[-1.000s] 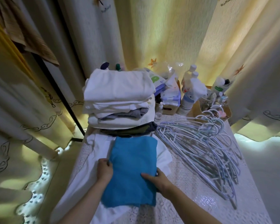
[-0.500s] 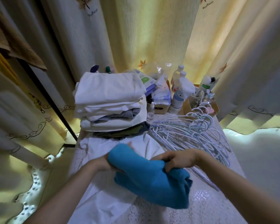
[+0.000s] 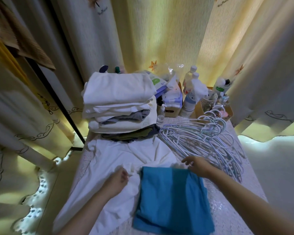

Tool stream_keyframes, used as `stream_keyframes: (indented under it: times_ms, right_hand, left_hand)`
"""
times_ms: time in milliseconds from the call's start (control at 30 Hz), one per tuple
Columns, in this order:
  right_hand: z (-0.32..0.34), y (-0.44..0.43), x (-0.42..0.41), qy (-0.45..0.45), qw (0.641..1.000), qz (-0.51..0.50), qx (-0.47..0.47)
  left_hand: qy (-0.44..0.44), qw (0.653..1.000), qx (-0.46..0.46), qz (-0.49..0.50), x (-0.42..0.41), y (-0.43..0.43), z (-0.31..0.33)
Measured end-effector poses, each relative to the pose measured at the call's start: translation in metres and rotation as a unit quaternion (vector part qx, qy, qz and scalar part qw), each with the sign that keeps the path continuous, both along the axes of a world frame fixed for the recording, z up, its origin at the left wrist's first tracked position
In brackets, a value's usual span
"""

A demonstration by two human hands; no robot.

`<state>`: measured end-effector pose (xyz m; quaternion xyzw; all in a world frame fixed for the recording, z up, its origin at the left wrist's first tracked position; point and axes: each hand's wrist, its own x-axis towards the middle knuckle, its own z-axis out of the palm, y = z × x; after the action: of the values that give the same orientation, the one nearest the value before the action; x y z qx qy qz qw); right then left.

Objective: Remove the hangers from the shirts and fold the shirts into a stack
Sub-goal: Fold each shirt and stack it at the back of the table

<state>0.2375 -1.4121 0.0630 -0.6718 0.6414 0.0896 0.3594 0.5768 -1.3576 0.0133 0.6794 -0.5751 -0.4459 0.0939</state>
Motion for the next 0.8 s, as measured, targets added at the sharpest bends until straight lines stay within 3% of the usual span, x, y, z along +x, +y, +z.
stream_keyframes:
  times_ms: [67, 200, 267, 333, 433, 567, 800]
  right_hand:
    - [-0.011, 0.005, 0.019, -0.048, 0.998, -0.042, -0.018]
    - [-0.021, 0.003, 0.054, -0.102, 0.991, -0.084, -0.034]
    - [-0.022, -0.008, 0.063, -0.118, 0.986, -0.115, -0.037]
    - [-0.021, -0.024, 0.068, -0.117, 0.985, -0.120, -0.046]
    - [-0.020, -0.048, 0.075, -0.071, 0.991, -0.103, -0.037]
    - [-0.025, -0.066, 0.089, -0.028, 0.992, -0.120, -0.008]
    - [-0.047, -0.069, 0.130, -0.095, 0.967, -0.233, 0.046]
  left_hand:
    - [-0.094, 0.987, -0.132, 0.005, 0.012, -0.009, -0.007]
    - [-0.107, 0.988, -0.011, -0.108, 0.002, -0.014, -0.014]
    - [-0.119, 0.981, -0.035, -0.147, -0.003, -0.013, -0.021]
    - [-0.072, 0.989, -0.023, -0.129, -0.003, -0.012, -0.019]
    - [-0.016, 0.985, 0.106, -0.136, 0.006, -0.010, -0.013]
    - [-0.002, 0.945, 0.263, -0.195, 0.017, -0.006, -0.007]
    - [-0.004, 0.944, 0.241, -0.226, 0.036, -0.019, -0.004]
